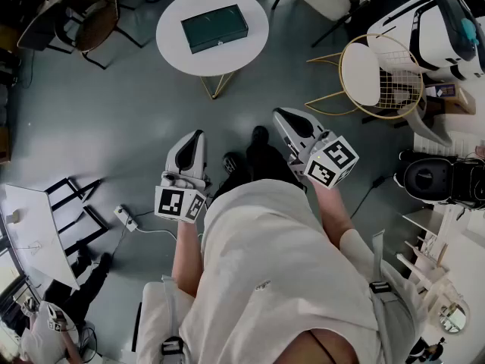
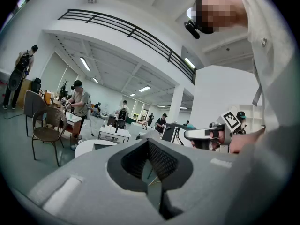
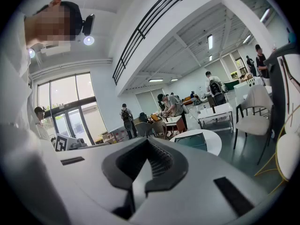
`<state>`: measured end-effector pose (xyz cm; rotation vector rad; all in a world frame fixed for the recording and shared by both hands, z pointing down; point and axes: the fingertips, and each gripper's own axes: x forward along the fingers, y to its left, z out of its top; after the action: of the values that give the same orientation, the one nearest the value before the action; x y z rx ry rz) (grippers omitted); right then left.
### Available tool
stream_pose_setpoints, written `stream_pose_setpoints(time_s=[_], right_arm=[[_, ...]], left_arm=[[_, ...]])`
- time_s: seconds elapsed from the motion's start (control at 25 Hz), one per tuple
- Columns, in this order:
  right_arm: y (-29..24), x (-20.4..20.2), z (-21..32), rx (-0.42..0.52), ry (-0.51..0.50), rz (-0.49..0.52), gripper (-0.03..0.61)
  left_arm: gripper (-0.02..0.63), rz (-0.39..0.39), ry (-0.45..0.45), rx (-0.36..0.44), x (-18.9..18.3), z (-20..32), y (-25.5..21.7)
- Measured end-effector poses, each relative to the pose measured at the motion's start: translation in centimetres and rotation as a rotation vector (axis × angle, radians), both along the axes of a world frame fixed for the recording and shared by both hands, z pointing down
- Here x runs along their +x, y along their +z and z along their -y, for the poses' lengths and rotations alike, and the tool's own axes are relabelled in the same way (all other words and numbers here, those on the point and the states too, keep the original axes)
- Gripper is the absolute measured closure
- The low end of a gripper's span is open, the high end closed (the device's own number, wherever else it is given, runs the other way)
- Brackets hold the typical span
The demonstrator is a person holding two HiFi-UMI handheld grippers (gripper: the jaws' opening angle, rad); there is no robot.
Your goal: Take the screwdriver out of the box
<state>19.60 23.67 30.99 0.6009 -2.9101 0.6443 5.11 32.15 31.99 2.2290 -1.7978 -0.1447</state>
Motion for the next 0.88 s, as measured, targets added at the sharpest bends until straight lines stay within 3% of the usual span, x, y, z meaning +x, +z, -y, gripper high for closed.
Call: stream_pose_setpoints(time_s=[0.44, 0.68, 0.88], right_arm=[[0.3, -0.5, -2.2, 0.017, 0.006, -0.046, 0.574], [0.6, 0.1, -1.9, -0.033, 0.067, -0.015, 0.574], [0.6, 0.5, -2.0, -0.019, 0.106, -0.05, 0.574]], left_arm=[[0.603, 0.009, -0.001, -0.01, -0.4, -1.9, 0.2], [0.603, 0.02, 0.011, -0.018, -0.3, -2.1, 0.2], [0.603, 0.022, 0.014, -0.025, -0.5, -2.4, 0.2]])
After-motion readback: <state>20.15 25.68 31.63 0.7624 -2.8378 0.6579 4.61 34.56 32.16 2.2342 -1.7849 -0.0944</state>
